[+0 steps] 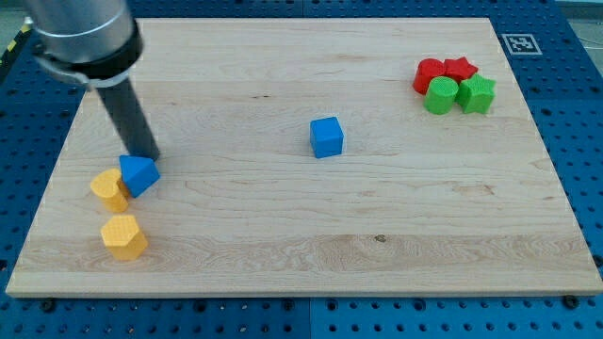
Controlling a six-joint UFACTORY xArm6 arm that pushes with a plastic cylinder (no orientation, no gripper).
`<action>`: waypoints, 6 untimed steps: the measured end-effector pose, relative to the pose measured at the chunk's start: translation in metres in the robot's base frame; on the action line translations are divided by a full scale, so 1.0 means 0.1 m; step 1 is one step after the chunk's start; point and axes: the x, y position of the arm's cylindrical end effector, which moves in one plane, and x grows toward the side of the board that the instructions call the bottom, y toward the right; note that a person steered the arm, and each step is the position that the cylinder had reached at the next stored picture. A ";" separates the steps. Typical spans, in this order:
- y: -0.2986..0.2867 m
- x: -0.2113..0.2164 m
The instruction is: Adjust yellow heart above the yellow hexagon
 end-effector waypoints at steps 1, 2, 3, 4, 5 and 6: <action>-0.16 -0.03; -0.42 -0.17; -0.62 -0.07; -0.60 0.18; -0.55 0.37; -0.39 0.42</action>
